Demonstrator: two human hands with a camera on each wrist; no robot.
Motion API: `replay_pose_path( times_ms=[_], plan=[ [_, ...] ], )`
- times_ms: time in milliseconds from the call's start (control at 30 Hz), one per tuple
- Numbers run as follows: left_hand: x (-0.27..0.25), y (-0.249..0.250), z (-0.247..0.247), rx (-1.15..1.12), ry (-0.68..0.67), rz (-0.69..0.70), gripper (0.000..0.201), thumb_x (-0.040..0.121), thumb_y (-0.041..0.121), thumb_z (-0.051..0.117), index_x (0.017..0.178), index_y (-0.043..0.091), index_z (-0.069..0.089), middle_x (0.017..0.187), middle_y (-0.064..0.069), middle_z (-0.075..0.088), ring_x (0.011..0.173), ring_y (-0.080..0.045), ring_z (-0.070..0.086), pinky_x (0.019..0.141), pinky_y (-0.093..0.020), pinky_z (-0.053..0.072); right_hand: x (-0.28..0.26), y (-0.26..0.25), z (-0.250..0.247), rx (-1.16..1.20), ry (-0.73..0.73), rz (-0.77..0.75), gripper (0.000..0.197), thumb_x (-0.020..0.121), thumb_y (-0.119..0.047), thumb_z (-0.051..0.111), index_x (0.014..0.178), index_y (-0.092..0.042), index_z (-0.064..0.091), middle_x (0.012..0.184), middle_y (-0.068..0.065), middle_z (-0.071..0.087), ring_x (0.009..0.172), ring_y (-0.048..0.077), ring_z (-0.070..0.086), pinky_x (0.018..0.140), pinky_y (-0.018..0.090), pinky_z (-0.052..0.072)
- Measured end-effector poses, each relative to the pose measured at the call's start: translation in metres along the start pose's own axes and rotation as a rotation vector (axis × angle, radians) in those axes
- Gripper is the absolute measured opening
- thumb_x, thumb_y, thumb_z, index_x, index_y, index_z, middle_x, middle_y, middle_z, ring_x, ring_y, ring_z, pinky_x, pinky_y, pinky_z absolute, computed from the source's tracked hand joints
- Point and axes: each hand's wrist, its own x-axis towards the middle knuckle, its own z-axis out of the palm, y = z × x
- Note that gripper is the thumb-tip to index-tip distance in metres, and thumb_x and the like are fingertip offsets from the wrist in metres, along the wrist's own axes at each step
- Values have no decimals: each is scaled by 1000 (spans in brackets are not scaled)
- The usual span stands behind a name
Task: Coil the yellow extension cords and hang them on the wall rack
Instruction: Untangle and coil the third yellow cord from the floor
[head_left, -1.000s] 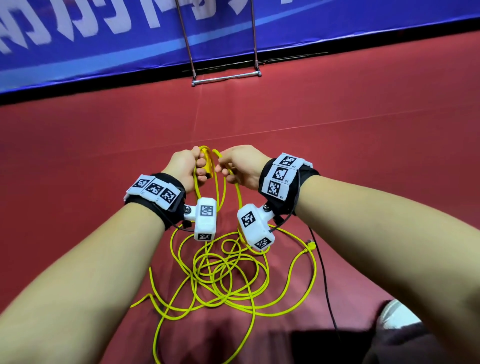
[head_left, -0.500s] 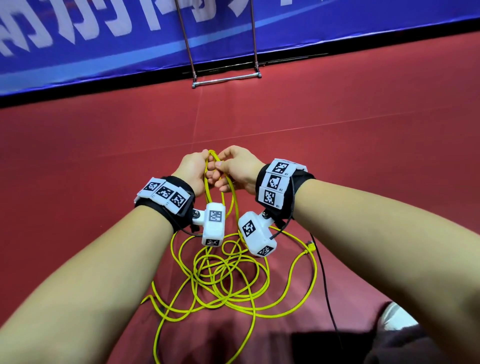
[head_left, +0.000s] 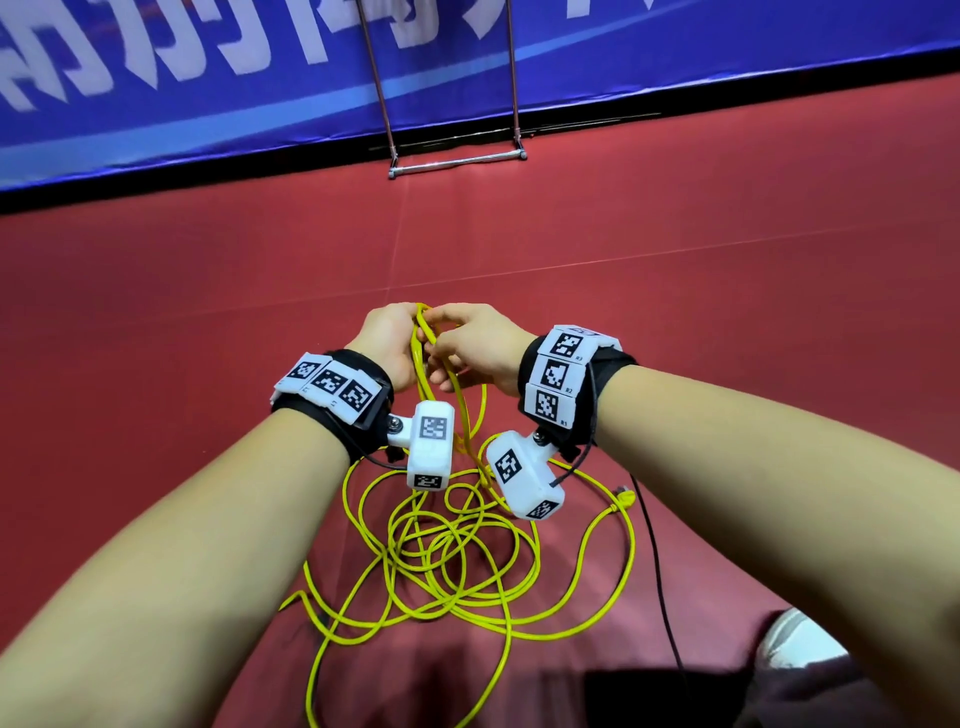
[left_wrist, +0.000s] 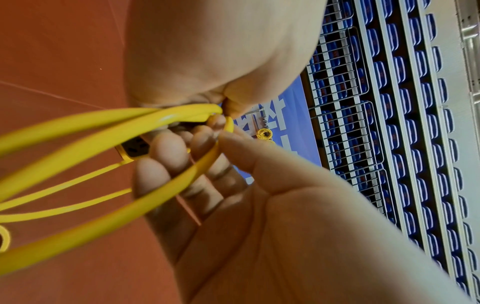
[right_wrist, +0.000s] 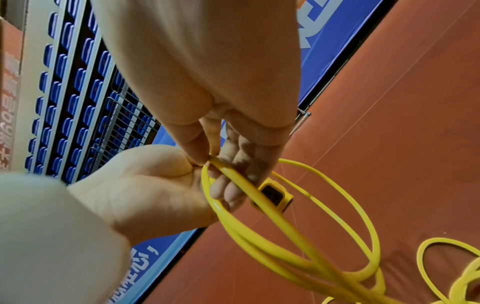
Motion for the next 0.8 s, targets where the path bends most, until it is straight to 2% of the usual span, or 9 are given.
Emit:
replay_pose_path(
  times_ms=[133,267,333,400,467,567,667,733,800],
  plan=[
    [2,4,-2,20,37,-38,40,100,22,35,60,16,34,60,-3,29,46,-19,32,49,-25,34,5,6,2,-64,-5,-19,45,93,10,39,129,-10,58,68,12,53,54,23,54,60,32,51],
    [3,5,-1,16,71,-65,33,96,19,35,63,15,36,63,-7,32,43,-17,36,48,-25,39,8,11,4,-123,-4,-51,48,97,9,37,138,-13,49,66,13,52,55,25,54,63,37,51],
    [3,4,-1,3,47,-73,31,94,16,34,63,14,38,61,-7,35,34,-17,39,48,-24,39,8,11,7,-172,7,-73,39,95,8,41,126,-14,49,68,14,57,57,27,57,59,36,53],
    [2,4,-1,-19,23,-74,31,92,12,32,61,16,36,56,-6,35,31,-16,36,52,-21,32,8,11,10,-205,42,-86,24,92,6,46,103,-15,44,68,15,61,56,27,59,55,34,52],
    [0,5,-1,-22,-18,-85,34,93,14,30,60,18,34,50,-2,35,32,-16,31,54,-22,24,8,12,12,-248,86,-96,24,88,4,50,90,-17,40,68,13,64,53,24,60,50,30,50],
    [2,6,1,-81,-18,-92,39,98,17,27,59,18,34,50,0,35,37,-17,34,52,-21,26,9,14,12,-298,102,-114,27,83,2,56,87,-18,38,69,11,68,51,21,60,42,21,43],
    [4,10,3,-192,36,-37,36,98,12,27,64,16,37,51,1,35,39,-16,35,46,-18,35,16,18,7,-363,124,-131,31,77,-6,66,87,-18,40,76,9,67,56,18,55,47,24,39],
    [2,16,2,-234,59,-4,34,96,10,26,65,17,37,47,2,34,34,-15,33,47,-20,31,17,24,0,-383,55,-83,30,77,-7,68,87,-17,41,70,4,58,56,18,52,49,26,40],
    [0,22,-2,-320,71,24,31,94,9,24,67,18,37,45,4,32,33,-14,29,47,-19,26,16,35,-9,-376,-100,-6,24,83,-1,63,86,-14,42,65,10,58,51,19,58,49,27,42]
  ],
)
